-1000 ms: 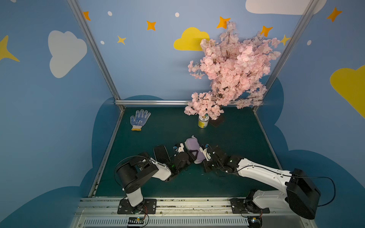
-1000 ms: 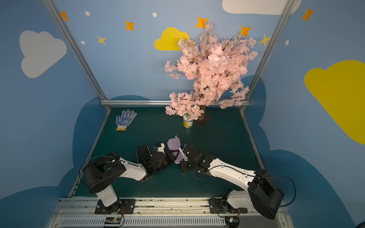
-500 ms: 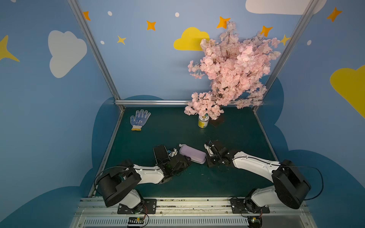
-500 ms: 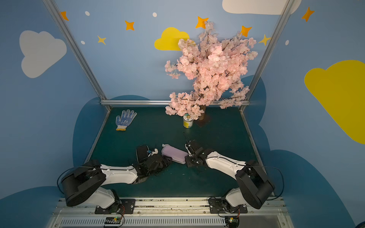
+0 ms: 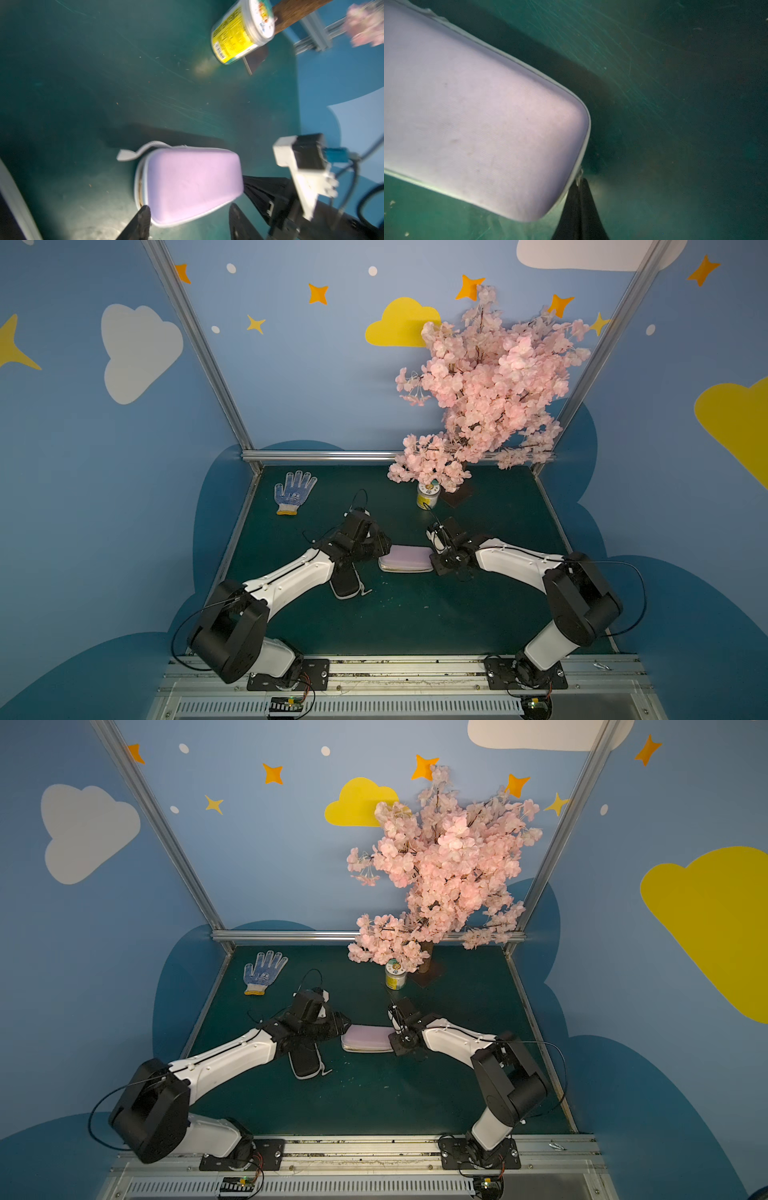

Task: Put umbrellas into zippered umbrella sleeves
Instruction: Place the umbrella sleeve at the center of the board, then zip the zipper on the umbrella sleeve.

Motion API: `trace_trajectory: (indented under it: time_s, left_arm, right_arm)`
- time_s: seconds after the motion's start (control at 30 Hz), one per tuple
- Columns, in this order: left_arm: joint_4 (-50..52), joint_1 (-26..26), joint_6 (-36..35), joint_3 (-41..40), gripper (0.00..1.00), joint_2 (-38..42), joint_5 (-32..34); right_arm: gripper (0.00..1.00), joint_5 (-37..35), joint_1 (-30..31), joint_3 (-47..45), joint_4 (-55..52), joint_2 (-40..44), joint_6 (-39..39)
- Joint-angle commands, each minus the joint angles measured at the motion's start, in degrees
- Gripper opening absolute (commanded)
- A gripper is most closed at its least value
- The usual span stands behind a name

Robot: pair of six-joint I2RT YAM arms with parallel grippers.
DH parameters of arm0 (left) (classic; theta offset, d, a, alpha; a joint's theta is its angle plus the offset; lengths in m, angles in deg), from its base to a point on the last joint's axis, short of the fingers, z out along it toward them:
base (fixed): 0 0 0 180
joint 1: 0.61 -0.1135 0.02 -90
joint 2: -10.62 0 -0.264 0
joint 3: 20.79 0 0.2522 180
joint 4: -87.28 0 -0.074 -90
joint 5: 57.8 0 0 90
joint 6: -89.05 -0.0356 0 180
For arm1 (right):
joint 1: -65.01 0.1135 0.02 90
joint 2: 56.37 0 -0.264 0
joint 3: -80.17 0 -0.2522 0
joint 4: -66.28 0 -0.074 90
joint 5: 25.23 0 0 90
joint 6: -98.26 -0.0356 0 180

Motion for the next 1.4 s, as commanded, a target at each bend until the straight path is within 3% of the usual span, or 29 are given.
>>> trace_trajectory:
  time_s: [0.0,0.13,0.23,0.33,0.47,0.7,0.97,1.37]
  left_arm:
    - [3.28,-1.80,-9.49,4.44,0.59,-6.25,-11.78]
    - [1.00,-2.98,-9.89,6.68,0.61,-12.96,-18.02]
    - [0.65,-1.63,-9.30,5.66,0.57,-13.47,-20.99]
    - [0.28,0.99,-8.99,0.98,0.50,-10.90,-20.56]
    - [0.34,1.91,-8.53,-3.19,0.49,-9.06,-20.89]
    - [4.06,1.91,-10.11,3.36,0.49,-14.83,-21.04]
    - [6.36,6.57,-7.69,10.99,0.44,-23.81,-23.06]
    - [2.81,4.54,4.01,7.28,0.31,-32.03,-19.10]
  right_arm:
    - [0.00,-0.33,-0.49,2.93,0.26,-1.63,1.47]
    - [0.00,0.99,-1.12,4.56,0.44,-3.68,1.43]
    - [0.00,1.55,-1.73,4.80,0.20,-4.29,1.36]
    - [0.00,1.46,-2.74,4.54,0.61,-4.19,1.91]
    - [0.00,3.03,-3.59,4.54,1.87,-4.14,3.70]
    - [0.00,5.27,-3.63,5.74,2.54,-5.18,3.69]
    - [0.00,5.77,-3.68,4.89,2.50,-5.21,2.47]
    - [0.00,5.04,-3.68,1.04,-1.89,-1.54,0.75]
